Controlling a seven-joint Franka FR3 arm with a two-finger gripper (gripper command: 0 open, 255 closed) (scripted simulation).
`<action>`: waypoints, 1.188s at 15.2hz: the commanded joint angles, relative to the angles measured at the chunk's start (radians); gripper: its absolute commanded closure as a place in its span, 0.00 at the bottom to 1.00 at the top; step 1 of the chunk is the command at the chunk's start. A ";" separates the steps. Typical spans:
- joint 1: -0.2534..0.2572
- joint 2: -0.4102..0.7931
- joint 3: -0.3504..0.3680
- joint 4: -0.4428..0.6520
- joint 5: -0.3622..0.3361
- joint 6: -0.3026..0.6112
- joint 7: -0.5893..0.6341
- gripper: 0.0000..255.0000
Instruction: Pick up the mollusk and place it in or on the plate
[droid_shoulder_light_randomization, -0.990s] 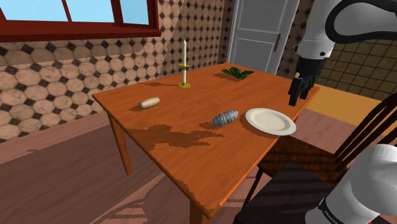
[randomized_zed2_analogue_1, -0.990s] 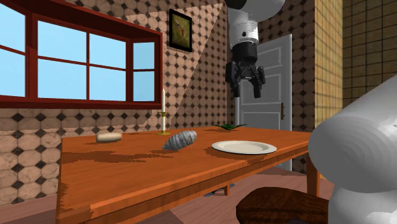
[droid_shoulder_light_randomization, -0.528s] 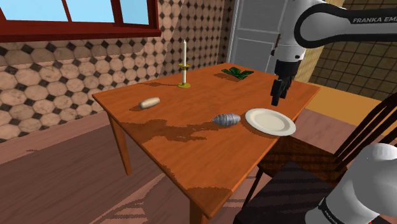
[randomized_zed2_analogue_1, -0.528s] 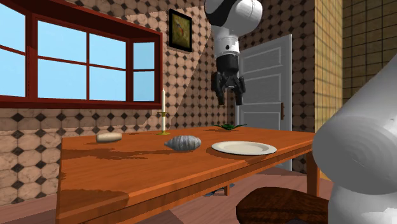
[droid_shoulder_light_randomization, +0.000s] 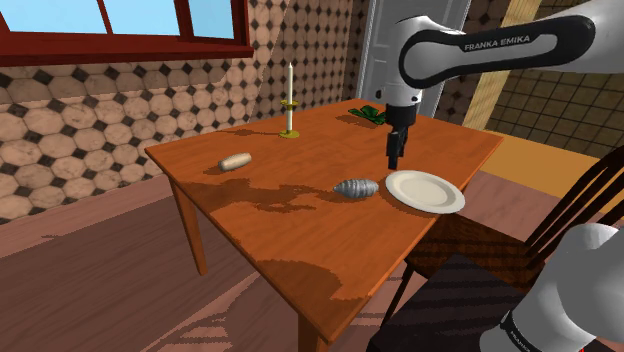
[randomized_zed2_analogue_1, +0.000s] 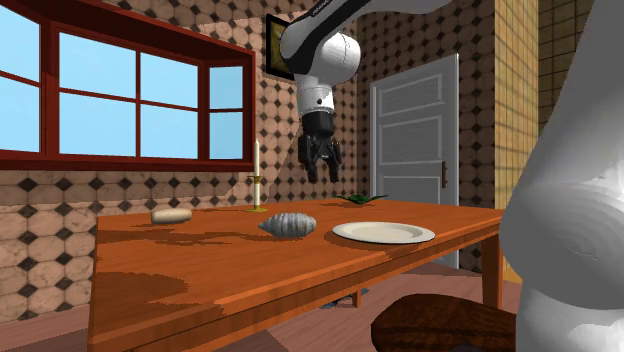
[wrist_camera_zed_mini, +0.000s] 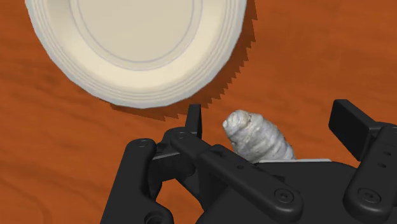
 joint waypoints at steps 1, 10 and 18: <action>0.018 0.071 0.008 0.042 0.005 0.017 -0.040 0.00; 0.080 0.380 0.060 0.287 0.011 0.035 -0.197 0.00; 0.078 0.377 0.058 0.181 0.009 0.137 -0.196 0.00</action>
